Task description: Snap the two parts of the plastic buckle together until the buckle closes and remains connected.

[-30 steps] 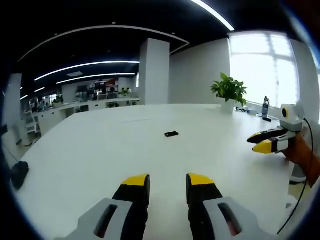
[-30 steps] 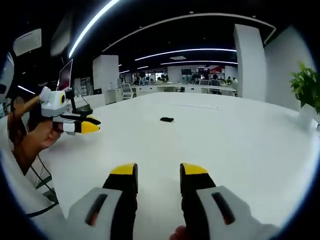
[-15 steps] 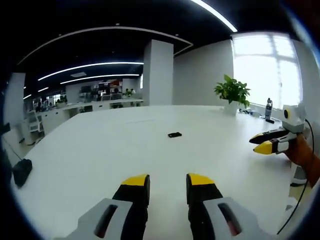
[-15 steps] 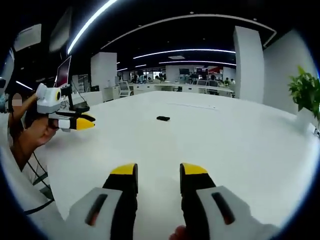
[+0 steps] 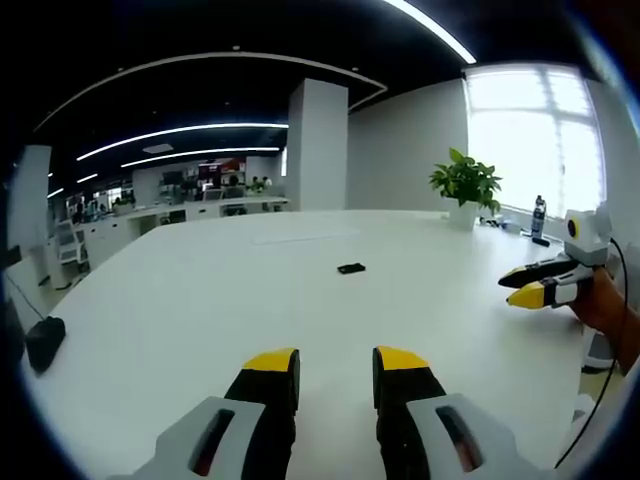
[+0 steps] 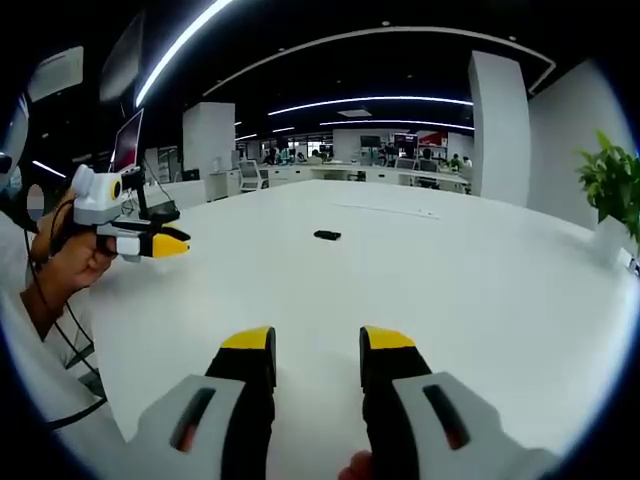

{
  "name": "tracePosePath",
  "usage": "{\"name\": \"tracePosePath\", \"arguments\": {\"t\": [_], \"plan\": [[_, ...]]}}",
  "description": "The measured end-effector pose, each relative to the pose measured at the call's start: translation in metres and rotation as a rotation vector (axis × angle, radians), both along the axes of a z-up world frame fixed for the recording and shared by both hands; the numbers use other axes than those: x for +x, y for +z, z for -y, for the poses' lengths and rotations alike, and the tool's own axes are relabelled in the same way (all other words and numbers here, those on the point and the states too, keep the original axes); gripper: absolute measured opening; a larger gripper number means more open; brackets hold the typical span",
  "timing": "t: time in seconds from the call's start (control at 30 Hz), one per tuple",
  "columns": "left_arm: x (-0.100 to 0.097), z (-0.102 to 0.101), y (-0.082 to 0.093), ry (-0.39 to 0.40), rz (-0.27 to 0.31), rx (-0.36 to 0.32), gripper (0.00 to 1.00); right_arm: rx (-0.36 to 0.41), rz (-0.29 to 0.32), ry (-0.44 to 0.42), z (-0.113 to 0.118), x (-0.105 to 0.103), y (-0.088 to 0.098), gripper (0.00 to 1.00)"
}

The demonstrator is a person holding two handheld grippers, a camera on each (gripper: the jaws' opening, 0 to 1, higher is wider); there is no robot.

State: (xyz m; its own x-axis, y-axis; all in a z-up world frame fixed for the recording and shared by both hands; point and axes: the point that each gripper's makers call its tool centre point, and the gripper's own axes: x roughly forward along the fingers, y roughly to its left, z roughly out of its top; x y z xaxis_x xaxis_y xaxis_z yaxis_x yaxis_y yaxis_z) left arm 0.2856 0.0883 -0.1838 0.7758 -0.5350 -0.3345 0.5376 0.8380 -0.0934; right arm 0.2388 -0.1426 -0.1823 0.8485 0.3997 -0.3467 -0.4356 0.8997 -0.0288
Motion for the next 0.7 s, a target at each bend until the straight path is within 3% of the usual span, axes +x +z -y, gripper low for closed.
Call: {"name": "tracePosePath", "arguments": {"t": [0.7], "plan": [[0.0006, 0.0038, 0.001, -0.002, 0.002, -0.001, 0.3, 0.01, -0.012, -0.003, 0.0017, 0.0004, -0.0061, 0.33]]}}
